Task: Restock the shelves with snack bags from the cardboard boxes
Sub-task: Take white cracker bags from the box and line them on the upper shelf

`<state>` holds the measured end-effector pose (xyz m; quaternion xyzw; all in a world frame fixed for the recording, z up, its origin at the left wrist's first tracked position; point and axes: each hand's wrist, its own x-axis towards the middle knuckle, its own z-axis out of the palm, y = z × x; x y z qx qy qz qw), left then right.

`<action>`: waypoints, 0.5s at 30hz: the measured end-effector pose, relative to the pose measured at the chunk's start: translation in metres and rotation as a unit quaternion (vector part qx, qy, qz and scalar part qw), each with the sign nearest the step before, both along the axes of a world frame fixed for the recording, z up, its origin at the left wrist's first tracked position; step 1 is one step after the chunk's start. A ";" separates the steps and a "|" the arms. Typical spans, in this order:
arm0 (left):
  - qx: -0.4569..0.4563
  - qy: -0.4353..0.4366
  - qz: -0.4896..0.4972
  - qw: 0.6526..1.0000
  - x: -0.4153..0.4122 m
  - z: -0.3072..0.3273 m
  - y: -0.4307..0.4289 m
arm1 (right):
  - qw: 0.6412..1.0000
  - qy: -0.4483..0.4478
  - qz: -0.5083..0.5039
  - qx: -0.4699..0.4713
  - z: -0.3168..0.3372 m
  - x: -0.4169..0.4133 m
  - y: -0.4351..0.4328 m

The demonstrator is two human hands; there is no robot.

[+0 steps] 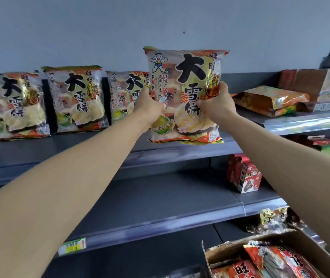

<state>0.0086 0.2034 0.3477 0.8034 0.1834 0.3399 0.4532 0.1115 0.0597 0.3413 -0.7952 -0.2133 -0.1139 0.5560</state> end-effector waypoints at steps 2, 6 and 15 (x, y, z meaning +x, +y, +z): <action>0.004 0.006 0.011 1.000 0.023 0.004 0.009 | 1.000 -0.012 -0.019 -0.011 0.005 0.029 0.012; -0.018 0.039 0.007 0.999 0.073 0.002 0.025 | 0.999 -0.018 -0.021 -0.020 0.008 0.087 0.029; -0.098 0.067 -0.019 0.993 0.171 -0.001 0.067 | 1.000 0.007 -0.003 -0.012 -0.010 0.190 0.078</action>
